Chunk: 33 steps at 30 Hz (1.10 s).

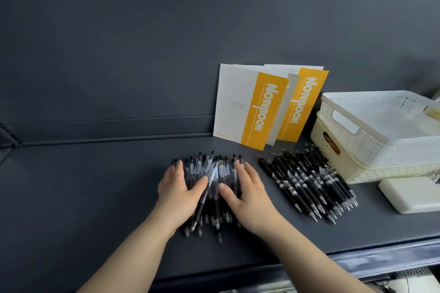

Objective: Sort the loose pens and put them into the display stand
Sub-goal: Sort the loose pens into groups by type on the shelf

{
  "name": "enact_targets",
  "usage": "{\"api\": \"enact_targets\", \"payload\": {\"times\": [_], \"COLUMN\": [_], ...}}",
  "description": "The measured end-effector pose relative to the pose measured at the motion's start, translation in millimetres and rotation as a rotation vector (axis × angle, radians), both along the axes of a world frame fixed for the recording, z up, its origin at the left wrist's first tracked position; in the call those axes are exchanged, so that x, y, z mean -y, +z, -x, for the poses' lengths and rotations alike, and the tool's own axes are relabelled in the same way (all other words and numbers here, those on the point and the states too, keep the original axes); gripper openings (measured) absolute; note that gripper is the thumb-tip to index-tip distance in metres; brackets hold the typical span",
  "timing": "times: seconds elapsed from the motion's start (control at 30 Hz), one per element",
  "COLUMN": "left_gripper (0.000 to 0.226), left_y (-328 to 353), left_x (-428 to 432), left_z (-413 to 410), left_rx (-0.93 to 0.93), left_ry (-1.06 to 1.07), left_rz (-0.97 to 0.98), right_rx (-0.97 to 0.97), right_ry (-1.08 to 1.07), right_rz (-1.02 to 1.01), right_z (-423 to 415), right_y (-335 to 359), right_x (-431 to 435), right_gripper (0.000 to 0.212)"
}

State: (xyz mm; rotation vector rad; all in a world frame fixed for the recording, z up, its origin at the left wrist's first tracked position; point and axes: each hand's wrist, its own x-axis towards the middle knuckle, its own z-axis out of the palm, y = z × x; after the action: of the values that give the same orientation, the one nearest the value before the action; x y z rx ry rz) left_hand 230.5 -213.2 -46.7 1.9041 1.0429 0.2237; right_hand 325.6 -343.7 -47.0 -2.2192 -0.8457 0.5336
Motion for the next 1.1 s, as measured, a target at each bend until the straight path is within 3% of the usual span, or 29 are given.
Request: {"api": "enact_targets", "payload": {"times": [0.23,0.43,0.77,0.93,1.1], "left_gripper": [0.072,0.071,0.076,0.078,0.084], "left_y": [4,3,11,15,12], "left_x": [-11,-20,-33,-33,-22], "left_z": [22,30,25,33,31], "left_rx": [0.024,-0.002,0.008,-0.085,-0.116], "left_ry": [-0.017,-0.002,0.016,0.005,-0.042], "left_rz": [-0.05,-0.091,0.091,0.017,-0.092], "right_rx": [-0.075,-0.045,-0.204,-0.032,0.02], "right_ry": [0.08,0.096,0.037,0.103,0.076], "right_rz": [-0.116,-0.033,-0.135,0.003,0.03], "right_z": [24,25,45,46,31], "right_y": [-2,2,1,-2,-3], "right_x": [-40,-53,-59,-64,-43], "right_gripper": [0.069,0.058,0.068,0.064,0.065]}}
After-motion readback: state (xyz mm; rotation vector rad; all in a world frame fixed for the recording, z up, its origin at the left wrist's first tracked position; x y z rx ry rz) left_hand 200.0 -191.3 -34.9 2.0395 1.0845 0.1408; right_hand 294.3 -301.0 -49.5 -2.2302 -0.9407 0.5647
